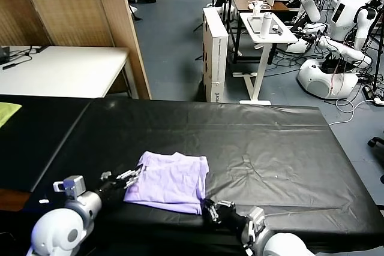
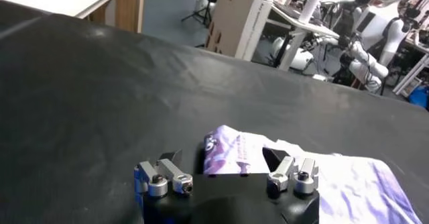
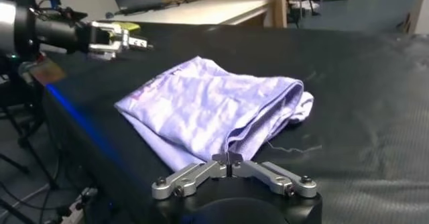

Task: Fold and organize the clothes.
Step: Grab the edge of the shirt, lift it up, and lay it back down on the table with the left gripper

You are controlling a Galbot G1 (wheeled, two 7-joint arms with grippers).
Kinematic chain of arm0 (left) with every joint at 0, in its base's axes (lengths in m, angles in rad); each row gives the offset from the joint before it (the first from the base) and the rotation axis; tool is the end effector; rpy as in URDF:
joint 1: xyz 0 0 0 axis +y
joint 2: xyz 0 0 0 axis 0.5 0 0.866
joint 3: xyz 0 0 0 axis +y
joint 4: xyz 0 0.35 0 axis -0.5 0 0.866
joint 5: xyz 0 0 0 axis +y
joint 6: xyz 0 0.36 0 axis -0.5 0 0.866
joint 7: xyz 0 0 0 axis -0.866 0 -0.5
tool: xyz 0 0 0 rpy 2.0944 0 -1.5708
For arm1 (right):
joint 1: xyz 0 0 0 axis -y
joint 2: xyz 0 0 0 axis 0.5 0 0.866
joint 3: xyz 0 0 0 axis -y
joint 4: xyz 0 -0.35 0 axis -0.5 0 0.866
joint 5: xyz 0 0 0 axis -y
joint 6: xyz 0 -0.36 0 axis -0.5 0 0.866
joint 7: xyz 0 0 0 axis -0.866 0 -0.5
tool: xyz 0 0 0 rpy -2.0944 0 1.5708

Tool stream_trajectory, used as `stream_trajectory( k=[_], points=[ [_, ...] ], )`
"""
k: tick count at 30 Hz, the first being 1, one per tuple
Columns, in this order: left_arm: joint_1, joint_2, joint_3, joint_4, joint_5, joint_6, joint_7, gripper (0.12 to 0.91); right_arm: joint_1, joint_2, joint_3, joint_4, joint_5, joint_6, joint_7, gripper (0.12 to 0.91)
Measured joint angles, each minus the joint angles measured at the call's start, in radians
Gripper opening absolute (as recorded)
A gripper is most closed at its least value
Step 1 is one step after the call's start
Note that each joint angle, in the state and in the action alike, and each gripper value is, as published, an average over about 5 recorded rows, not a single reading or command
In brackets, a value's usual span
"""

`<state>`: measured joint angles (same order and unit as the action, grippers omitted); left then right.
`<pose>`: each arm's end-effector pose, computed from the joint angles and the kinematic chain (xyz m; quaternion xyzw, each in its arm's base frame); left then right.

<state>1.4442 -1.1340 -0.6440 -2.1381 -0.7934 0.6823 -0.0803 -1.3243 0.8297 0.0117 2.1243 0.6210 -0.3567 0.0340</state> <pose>0.2291 0.0993 -0.2331 -0.0966 -0.9506 0.1250 0.2670 0.1967 0.0021 -0.2845 0.3405 -0.9088 0.0051 0.2413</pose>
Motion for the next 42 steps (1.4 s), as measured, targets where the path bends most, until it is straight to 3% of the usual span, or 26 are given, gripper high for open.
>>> stream_trajectory(
  k=[9,12,28,42],
  points=[
    [0.000,-0.023,-0.008,0.031,0.017,-0.048,0.051,0.907,-0.067,-0.039,0.108,0.071,0.028,0.048,0.017,0.777],
    [0.011,-0.042,-0.016,0.046,0.038,-0.074,0.079,0.907,-0.090,-0.036,0.148,0.084,0.035,0.054,0.028,0.882],
    [0.042,-0.181,-0.034,0.121,0.085,-0.207,0.168,0.907,-0.152,0.017,0.279,0.095,0.057,0.052,0.034,0.907],
    [0.049,-0.236,-0.025,0.157,0.095,-0.220,0.180,0.907,-0.184,0.018,0.307,0.102,0.055,0.051,0.034,0.907]
  ],
)
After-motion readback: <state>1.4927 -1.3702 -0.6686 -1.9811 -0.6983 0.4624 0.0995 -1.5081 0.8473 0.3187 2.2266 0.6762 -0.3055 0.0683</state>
